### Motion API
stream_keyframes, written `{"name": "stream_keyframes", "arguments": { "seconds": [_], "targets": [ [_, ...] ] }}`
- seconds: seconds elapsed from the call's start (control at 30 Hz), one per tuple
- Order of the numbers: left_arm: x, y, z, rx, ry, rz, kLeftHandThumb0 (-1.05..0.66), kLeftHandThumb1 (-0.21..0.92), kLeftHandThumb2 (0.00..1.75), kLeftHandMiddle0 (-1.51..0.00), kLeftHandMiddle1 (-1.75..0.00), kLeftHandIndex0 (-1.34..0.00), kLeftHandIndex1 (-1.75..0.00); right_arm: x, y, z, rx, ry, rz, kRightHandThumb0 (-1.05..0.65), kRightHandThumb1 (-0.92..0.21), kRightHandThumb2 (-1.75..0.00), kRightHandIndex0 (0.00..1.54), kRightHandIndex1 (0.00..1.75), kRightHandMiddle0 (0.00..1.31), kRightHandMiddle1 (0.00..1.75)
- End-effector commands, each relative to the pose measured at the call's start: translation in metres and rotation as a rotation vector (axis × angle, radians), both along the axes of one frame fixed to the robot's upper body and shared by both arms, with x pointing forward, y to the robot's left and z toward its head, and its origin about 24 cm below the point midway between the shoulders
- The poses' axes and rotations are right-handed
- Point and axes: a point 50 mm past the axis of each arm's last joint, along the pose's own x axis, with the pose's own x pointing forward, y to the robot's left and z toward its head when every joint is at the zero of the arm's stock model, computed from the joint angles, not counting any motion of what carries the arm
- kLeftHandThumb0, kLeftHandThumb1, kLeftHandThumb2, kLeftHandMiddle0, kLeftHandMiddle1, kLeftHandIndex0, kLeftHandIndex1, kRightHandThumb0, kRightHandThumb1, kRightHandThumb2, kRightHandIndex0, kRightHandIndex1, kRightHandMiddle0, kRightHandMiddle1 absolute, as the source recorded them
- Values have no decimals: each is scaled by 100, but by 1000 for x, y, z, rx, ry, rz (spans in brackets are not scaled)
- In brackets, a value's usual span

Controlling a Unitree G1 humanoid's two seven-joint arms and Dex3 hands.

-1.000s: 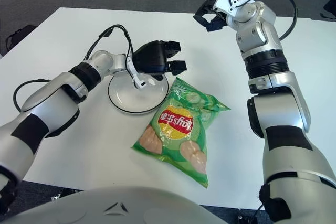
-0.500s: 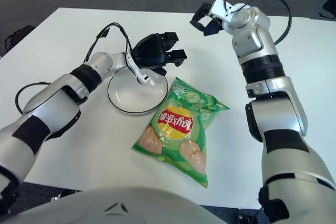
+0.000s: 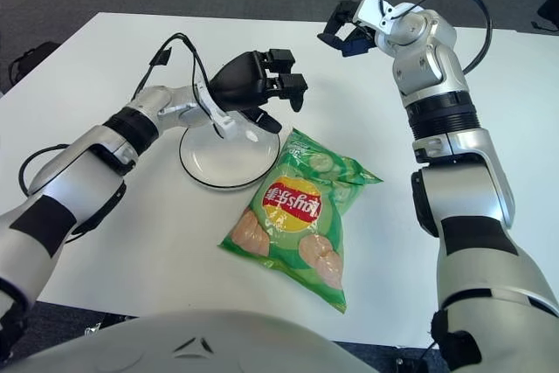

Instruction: Put the snack into the plate.

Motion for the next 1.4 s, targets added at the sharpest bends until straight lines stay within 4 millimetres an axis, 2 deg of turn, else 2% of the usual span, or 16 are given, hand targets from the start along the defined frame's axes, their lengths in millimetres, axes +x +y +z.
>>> {"name": "stream_keyframes", "arguments": {
  "seconds": [0.0, 0.03, 0.1, 0.13, 0.17, 0.23, 0.37, 0.5, 0.63, 0.7, 0.8, 0.9, 0.97, 1.23, 1.37],
  "targets": [
    [-3, 7, 2, 12, 19, -44, -1, 86, 36, -51, -133, -38, -148, 0, -5, -5, 10, 2, -3, -36, -92, -53, 18, 90, 18, 174],
    [-5, 8, 3, 17, 19, -58, 0, 88, 34, -49, -133, -36, -151, 0, -5, -6, 5, 3, -3, -35, -92, -53, 18, 90, 19, 174],
    [-7, 10, 4, 33, 14, -81, -18, 90, 32, -42, -119, -39, -151, 0, -6, -7, -7, 3, -3, -35, -92, -53, 18, 90, 19, 175],
    [-8, 10, 5, 43, 10, -89, -28, 77, 47, -39, -108, -31, -139, 0, -6, -7, -13, 2, -3, -35, -92, -53, 17, 90, 18, 175],
    [-9, 11, 5, 58, 5, -96, -32, 70, 56, -38, -104, -28, -135, 0, -7, -8, -23, -3, -5, -35, -92, -53, 17, 89, 18, 175],
    [-9, 11, 5, 79, 2, -104, -41, 53, 78, -34, -89, -18, -123, 0, -8, -9, -37, -10, -7, -53, -92, -67, 15, 88, 7, 147],
    [-12, 12, 4, 97, 6, -123, -47, 44, 90, -30, -75, -9, -116, 0, -8, -10, -57, -22, -3, -64, -92, -76, 13, 85, 2, 122],
    [-13, 12, 5, 104, 19, -141, -52, 46, 90, -27, -62, -2, -112, 2, -11, -7, -72, -30, -6, -70, -92, -80, 13, 82, 0, 106],
    [-14, 15, 3, 111, 53, -156, -56, 55, 84, -26, -51, 0, -105, 6, -16, -1, -91, -38, -18, -72, -92, -82, 14, 80, 0, 100],
    [-14, 16, 2, 115, 74, -164, -55, 56, 84, -25, -49, 0, -103, 7, -17, 2, -99, -52, -19, -72, -92, -83, 15, 80, 0, 102],
    [-15, 17, 2, 121, 93, -176, -53, 57, 86, -25, -45, 0, -100, 7, -20, 11, -100, -77, -20, -72, -92, -84, 17, 81, 0, 118],
    [-17, 19, 2, 146, 92, -199, -52, 57, 88, -25, -42, 0, -97, 3, -26, 30, -80, -105, -25, -71, -92, -85, 17, 82, 0, 132],
    [-19, 19, 2, 162, 88, -214, -51, 57, 90, -25, -41, 0, -95, 4, -27, 32, -74, -116, -34, -71, -92, -86, 16, 84, 0, 137],
    [-30, 27, -1, 242, 42, -298, -50, 61, 93, -25, -34, 0, -89, 10, -32, 38, -72, -175, -79, -67, -92, -87, 12, 83, 0, 128],
    [-36, 29, -2, 311, -17, -324, -49, 71, 90, -23, -28, 0, -83, 11, -35, 45, -45, -199, -111, -64, -92, -87, 13, 83, 0, 128]
  ]
}}
